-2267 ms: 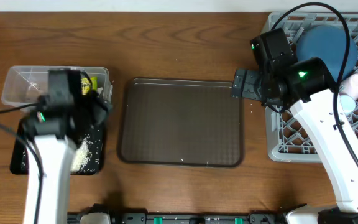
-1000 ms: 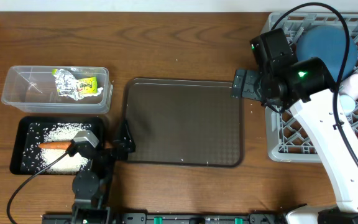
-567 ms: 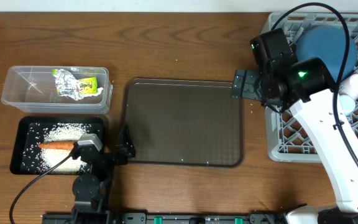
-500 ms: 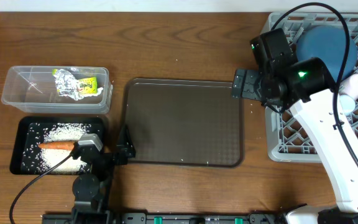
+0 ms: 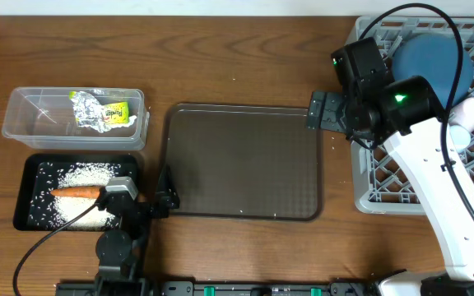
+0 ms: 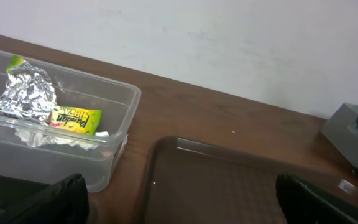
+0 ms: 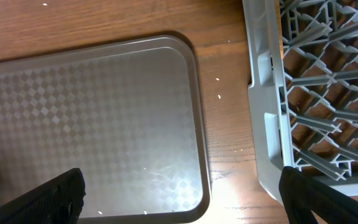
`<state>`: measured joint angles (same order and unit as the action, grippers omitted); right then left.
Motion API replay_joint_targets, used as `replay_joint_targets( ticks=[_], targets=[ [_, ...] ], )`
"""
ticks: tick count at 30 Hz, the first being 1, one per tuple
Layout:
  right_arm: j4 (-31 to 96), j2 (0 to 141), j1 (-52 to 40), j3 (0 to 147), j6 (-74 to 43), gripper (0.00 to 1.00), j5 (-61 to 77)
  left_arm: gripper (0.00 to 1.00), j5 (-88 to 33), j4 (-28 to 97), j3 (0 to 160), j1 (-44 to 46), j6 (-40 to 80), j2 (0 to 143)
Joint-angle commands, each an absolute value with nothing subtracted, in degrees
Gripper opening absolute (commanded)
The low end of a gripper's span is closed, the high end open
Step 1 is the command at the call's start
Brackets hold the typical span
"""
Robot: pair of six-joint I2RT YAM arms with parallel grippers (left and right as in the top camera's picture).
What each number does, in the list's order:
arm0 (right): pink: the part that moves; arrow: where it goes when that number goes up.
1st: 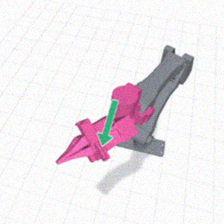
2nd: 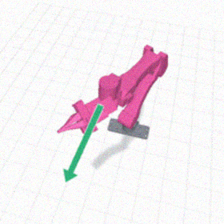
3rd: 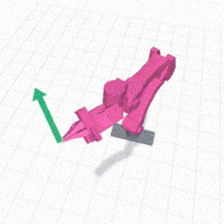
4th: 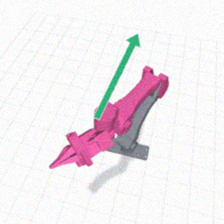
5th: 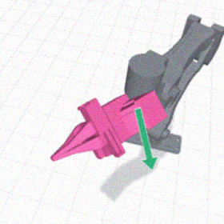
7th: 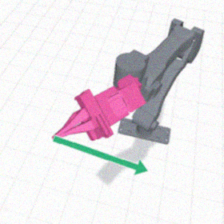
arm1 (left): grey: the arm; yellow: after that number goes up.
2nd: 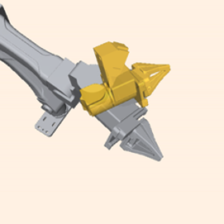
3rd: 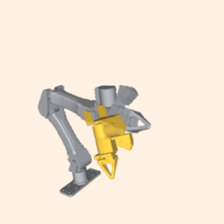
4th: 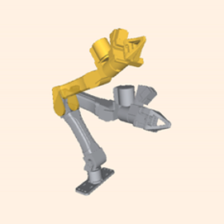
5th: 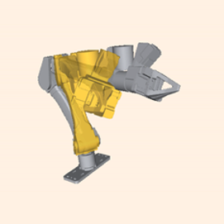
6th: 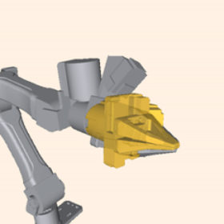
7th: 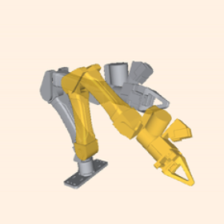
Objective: Sort waste into correct bins and load items into the dishwasher rack
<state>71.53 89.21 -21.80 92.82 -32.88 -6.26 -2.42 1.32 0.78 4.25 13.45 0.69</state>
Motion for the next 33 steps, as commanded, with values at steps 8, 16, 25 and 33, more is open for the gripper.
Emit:
replay_joint_targets(
  ticks=[8,16,25,33],
  targets=[
    [71.6,89.5,-21.8,92.8,-33.6,0.99,-7.1,1.00,-0.2,4.1,0.2,4.5,12.5,0.2],
    [71.6,89.5,-21.8,92.8,-33.6,0.99,-7.1,1.00,-0.2,4.1,0.2,4.5,12.5,0.2],
    [71.6,89.5,-21.8,92.8,-33.6,0.99,-7.1,0.99,-0.2,4.1,0.2,4.5,12.5,0.2],
    [73.5,86.6,-21.7,92.6,-32.1,0.99,-15.4,0.99,-0.2,4.1,0.2,4.5,12.5,0.2]
  ],
)
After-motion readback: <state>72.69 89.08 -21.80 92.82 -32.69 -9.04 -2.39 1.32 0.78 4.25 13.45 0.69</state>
